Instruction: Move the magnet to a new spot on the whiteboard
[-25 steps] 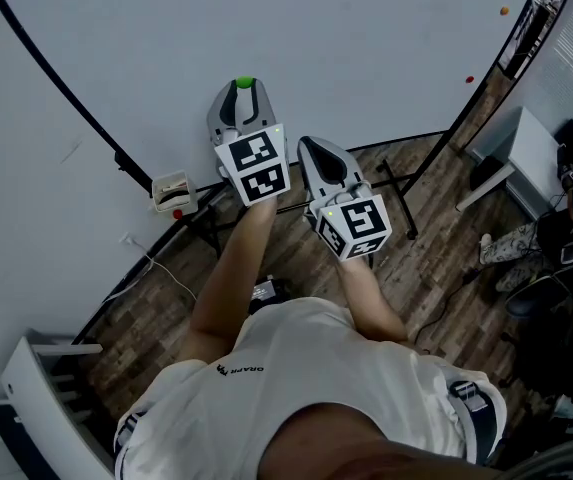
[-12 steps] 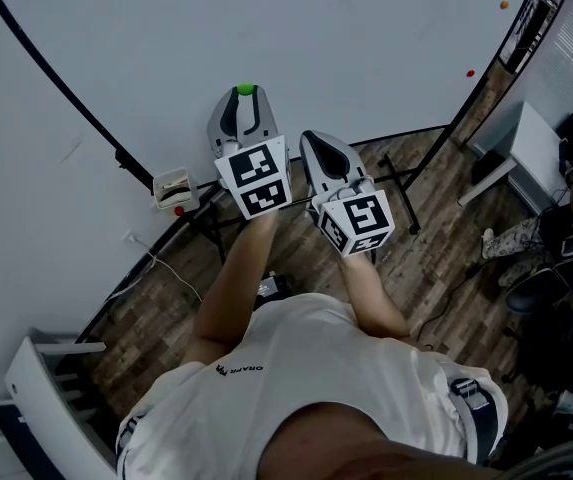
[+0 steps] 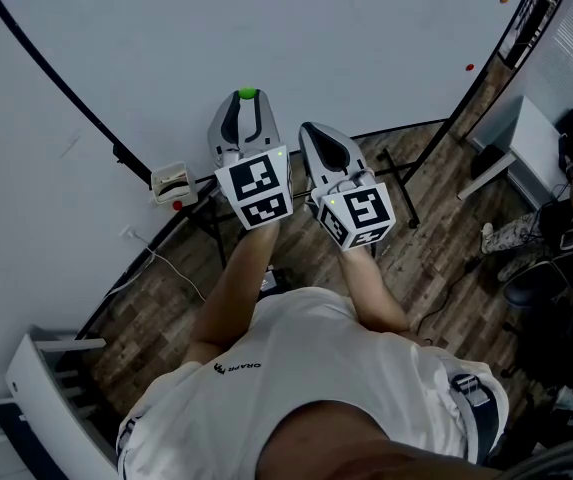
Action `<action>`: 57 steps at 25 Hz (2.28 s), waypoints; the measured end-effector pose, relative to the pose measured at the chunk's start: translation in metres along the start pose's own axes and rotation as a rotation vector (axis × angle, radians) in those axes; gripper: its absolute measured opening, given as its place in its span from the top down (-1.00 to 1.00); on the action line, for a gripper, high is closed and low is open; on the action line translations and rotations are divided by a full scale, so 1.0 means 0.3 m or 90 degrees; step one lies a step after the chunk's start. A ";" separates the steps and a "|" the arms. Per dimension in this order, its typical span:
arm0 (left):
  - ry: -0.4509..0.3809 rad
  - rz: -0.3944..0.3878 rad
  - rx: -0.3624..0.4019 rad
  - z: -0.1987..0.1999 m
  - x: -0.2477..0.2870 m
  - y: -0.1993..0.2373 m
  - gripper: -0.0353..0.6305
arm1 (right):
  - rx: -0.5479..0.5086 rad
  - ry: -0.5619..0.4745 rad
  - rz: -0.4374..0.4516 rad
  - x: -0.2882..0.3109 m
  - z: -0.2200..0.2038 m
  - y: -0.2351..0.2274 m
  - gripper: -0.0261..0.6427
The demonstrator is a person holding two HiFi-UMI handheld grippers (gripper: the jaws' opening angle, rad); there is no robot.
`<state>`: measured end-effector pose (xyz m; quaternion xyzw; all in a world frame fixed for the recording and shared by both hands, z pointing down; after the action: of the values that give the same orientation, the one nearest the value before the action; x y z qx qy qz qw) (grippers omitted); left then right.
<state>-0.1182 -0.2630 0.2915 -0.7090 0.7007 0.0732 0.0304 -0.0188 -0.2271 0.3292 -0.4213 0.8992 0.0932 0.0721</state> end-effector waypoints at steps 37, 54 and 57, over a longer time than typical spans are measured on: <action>-0.010 -0.006 0.007 -0.074 -0.166 -0.009 0.53 | 0.002 -0.009 0.004 0.001 0.016 0.035 0.88; -0.007 -0.006 -0.011 -0.086 -0.191 -0.003 0.53 | -0.002 -0.003 0.002 0.016 0.006 0.033 0.88; -0.009 -0.004 -0.011 -0.084 -0.201 -0.006 0.53 | -0.001 -0.002 0.002 0.014 0.007 0.031 0.88</action>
<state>-0.1153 -0.2069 0.3250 -0.7112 0.6973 0.0842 0.0297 -0.0287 -0.2239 0.3274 -0.4196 0.8998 0.0949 0.0730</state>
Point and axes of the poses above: the fingertips, and each gripper's own axes: x forward along the fingers, y to its left, z out of its top, the point moved 1 cm from there along -x, backward along the fingers, and after that the axes turned 6 degrees about -x, right-handed, at the moved point
